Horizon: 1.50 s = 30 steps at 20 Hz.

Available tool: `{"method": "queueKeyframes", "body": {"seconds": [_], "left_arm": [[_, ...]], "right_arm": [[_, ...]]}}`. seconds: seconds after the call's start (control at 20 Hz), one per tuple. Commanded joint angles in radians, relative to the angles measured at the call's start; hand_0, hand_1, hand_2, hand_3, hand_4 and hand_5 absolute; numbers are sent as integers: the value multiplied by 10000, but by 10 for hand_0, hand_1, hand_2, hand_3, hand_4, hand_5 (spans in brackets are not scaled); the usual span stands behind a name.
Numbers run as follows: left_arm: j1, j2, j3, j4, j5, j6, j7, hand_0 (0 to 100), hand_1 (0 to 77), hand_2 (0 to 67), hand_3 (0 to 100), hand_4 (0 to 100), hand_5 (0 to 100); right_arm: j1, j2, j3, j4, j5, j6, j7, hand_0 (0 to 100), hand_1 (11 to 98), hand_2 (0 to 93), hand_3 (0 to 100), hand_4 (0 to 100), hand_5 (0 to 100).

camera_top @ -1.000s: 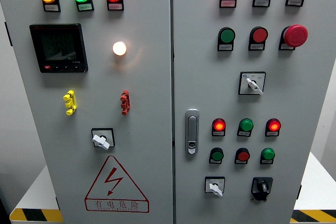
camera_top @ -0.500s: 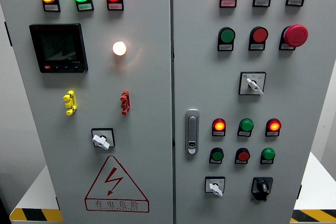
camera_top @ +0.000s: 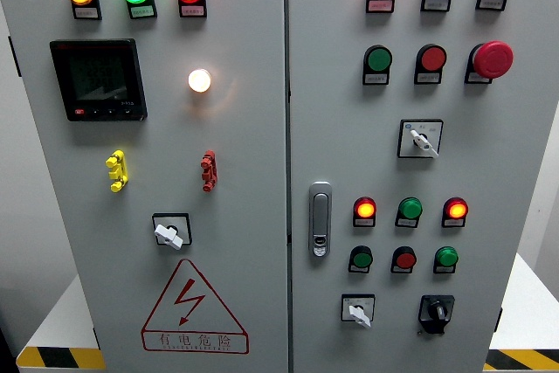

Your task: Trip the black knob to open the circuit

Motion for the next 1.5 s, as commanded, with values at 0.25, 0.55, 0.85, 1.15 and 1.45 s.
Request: {"method": "queueKeyframes", "body": {"seconds": [0.25, 0.55, 0.85, 1.15, 1.45], "left_arm": [[-1, 0, 0, 0, 0, 0, 0, 0, 0, 194, 263, 98, 86], [-1, 0, 0, 0, 0, 0, 0, 0, 0, 194, 263, 98, 86], [-1, 0, 0, 0, 0, 0, 0, 0, 0, 194, 263, 98, 86], [-1, 0, 0, 0, 0, 0, 0, 0, 0, 194, 263, 98, 86], [-1, 0, 0, 0, 0, 0, 0, 0, 0, 195, 263, 98, 86]], "right_arm": [[86, 2, -1364, 1397, 6, -2088, -46, 762, 497, 0, 816, 787, 970], [806, 18, -1857, 1428, 6, -2843, -338, 829, 529, 0, 897, 919, 1000], [1436, 79, -2117, 1474, 22, -3410, -567, 879, 540, 0, 904, 946, 1000], [1621, 64, -2287, 1474, 37, -3733, -629, 910, 546, 0, 912, 958, 1000], [2050, 79, -2272, 1337, 942, -3764, -936, 929, 548, 0, 910, 964, 1000]]}}
